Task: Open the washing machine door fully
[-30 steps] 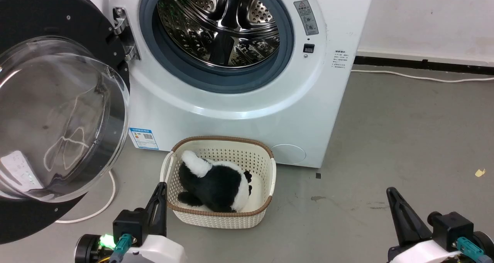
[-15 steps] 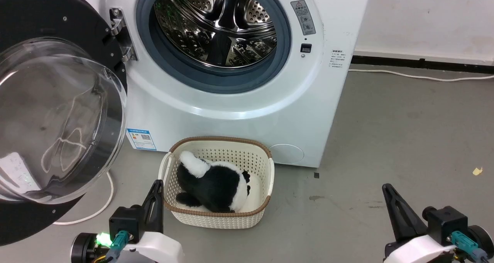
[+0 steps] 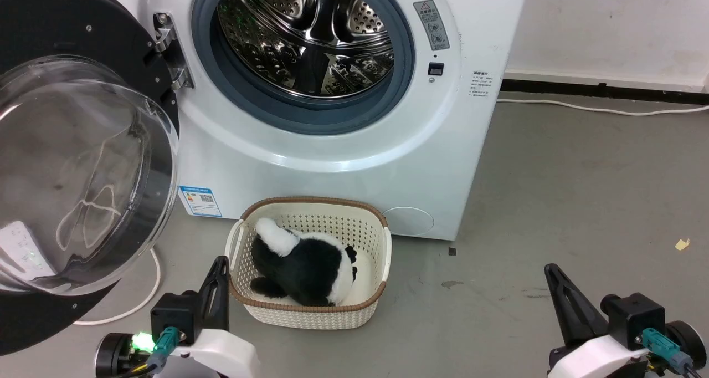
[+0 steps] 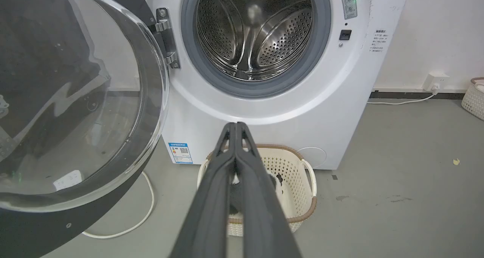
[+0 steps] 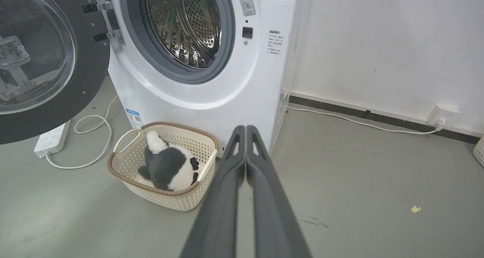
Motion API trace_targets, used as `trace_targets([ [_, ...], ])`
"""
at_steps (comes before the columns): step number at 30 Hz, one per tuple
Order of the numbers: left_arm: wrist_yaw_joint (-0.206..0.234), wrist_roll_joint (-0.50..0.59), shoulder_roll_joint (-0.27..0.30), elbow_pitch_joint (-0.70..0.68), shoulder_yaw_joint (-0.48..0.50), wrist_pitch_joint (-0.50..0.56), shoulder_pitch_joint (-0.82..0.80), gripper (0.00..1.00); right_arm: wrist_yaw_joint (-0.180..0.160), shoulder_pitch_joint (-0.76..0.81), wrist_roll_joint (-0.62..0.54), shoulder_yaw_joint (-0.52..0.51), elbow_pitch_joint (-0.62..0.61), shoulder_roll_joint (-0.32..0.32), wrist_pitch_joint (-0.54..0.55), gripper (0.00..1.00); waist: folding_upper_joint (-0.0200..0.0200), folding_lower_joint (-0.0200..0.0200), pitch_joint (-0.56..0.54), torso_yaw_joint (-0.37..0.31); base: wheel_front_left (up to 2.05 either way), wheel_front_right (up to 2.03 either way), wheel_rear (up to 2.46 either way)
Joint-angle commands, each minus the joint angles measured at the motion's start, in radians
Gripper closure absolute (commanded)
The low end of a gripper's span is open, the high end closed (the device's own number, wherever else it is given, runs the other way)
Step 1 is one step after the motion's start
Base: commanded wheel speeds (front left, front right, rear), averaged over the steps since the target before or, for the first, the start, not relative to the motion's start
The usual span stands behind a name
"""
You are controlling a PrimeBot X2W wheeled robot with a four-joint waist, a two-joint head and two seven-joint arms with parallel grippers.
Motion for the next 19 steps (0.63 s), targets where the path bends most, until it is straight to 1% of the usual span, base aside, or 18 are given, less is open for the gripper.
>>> trace_targets([
  [1, -0.003, 0.008, 0.001, -0.007, 0.006, 0.007, 0.003, 1.00, 0.001, -0.018, -0.004, 0.004, -0.009, 0.003, 0.007, 1.00, 0.0000, -0.0001, 0.000, -0.001, 0.00, 0.00, 0.00],
  [19, -0.008, 0.019, -0.003, -0.035, 0.030, 0.046, 0.004, 1.00, 0.001, -0.030, -0.018, 0.018, -0.021, 0.004, 0.046, 1.00, 0.0000, -0.0001, 0.000, -0.010, 0.00, 0.00, 0.00],
])
